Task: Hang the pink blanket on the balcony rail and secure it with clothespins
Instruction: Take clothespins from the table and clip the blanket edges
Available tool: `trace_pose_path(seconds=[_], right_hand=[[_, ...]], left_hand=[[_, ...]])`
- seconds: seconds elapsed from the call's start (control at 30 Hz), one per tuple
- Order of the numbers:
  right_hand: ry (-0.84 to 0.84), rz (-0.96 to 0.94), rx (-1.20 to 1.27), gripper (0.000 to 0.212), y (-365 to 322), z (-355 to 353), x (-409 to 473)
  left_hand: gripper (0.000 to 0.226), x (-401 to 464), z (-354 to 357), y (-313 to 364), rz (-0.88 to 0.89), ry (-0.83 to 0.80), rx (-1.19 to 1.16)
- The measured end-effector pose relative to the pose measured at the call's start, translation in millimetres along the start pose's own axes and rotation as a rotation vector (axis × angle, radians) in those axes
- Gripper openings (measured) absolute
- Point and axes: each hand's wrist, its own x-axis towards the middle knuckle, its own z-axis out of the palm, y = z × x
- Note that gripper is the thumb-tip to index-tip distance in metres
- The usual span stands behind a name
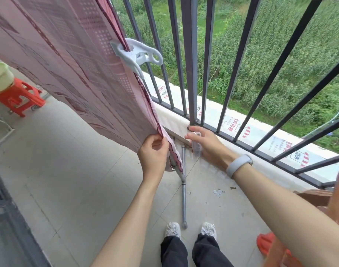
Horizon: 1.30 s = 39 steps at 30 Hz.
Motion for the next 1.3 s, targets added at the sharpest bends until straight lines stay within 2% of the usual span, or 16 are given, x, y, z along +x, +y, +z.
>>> trace_pose_path(seconds=[0.07, 0.13, 0.3, 0.47, 0.6, 0.73, 0.83, 0.97, 1.1, 1.3], right_hand=[[-0.017, 0.021, -0.009, 0.038, 15, 2, -7], [0.008, -0.058, -0.114, 0.028, 21, 5, -17], [0.203, -0.234, -0.410, 0.035, 30, 9, -32], [0.270, -0.348, -0.231, 0.016, 44, 15, -44], [0.366, -0.329, -0.109, 0.027, 55, 22, -47], [0.514, -0.401, -0.096, 0.022, 52, 34, -48], [0.579, -0.450, -0.155, 0.014, 53, 47, -43], [0.641, -0.441, -0.180, 0.014, 49, 63, -30], [0.658, -0.418, -0.154, 0.018, 48, 70, -18], [0.557, -0.385, -0.221, 0.026, 68, 65, -21]], left_hand=[[0.012, -2, -5, 1, -0.008, -0.026, -0.013], [0.014, -1, -7, 3, -0.014, -0.041, -0.005], [0.012, 3, -9, 8, -0.034, -0.093, 0.037], [0.011, 11, -8, 11, -0.107, -0.135, 0.022], [0.017, 12, -3, 15, -0.201, -0.142, -0.064], [0.020, 12, -1, 17, -0.255, -0.127, -0.096], [0.021, 11, 0, 18, -0.268, -0.124, -0.099], [0.014, 10, 0, 20, -0.274, -0.129, -0.111], [0.013, 8, -2, 18, -0.257, -0.140, -0.128], [0.014, 6, -16, 2, -0.132, -0.256, -0.109]])
